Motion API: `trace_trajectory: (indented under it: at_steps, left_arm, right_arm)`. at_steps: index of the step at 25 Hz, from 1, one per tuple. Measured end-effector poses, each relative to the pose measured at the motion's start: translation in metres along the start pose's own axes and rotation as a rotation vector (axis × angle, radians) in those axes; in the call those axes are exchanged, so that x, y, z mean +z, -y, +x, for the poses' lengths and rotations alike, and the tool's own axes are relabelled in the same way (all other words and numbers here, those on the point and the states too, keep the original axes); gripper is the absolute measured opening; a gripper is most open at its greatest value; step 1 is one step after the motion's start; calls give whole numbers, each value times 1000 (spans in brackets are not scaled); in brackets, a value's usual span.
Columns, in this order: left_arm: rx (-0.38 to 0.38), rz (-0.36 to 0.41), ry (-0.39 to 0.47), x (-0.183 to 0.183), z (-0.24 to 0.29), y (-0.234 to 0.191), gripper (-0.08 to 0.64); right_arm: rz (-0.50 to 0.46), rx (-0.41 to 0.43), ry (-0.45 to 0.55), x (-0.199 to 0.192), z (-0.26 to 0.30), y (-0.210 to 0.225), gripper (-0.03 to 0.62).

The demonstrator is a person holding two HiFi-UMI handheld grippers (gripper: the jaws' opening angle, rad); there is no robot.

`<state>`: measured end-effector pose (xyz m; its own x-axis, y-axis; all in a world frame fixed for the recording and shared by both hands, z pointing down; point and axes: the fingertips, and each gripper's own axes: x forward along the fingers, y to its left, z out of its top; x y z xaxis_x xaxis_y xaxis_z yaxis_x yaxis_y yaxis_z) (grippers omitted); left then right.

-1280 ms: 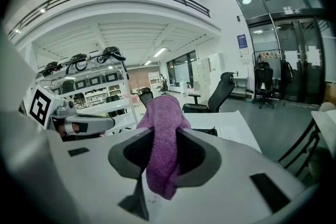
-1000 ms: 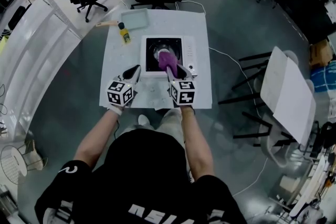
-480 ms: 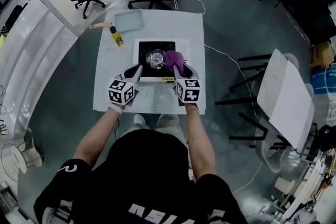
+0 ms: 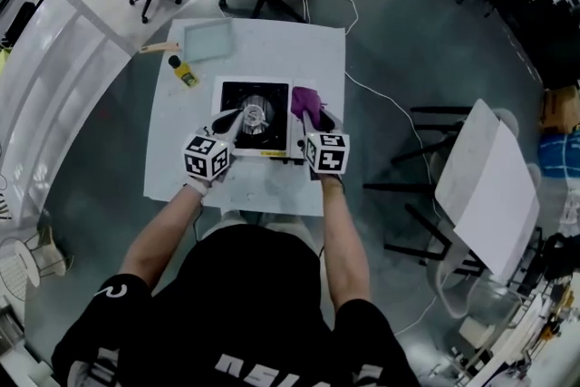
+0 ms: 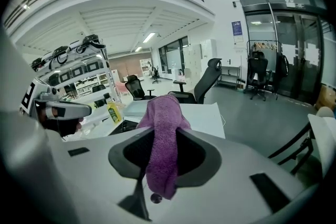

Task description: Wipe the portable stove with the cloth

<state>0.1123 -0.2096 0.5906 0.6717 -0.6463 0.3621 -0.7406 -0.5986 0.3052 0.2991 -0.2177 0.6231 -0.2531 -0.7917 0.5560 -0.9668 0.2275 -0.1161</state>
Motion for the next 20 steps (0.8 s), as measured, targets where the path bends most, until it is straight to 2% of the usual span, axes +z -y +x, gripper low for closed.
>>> trace_trajectory:
  at_steps: [11,20]
  left_arm:
    - [63,-50,-14,0,65,-12,-2]
    - [121,-84,-28,-9,93,-22,-2]
  right_arm:
    - [-61,54,-107,-4,78,53,103]
    - [-104,122,-197,-19,130,60,103]
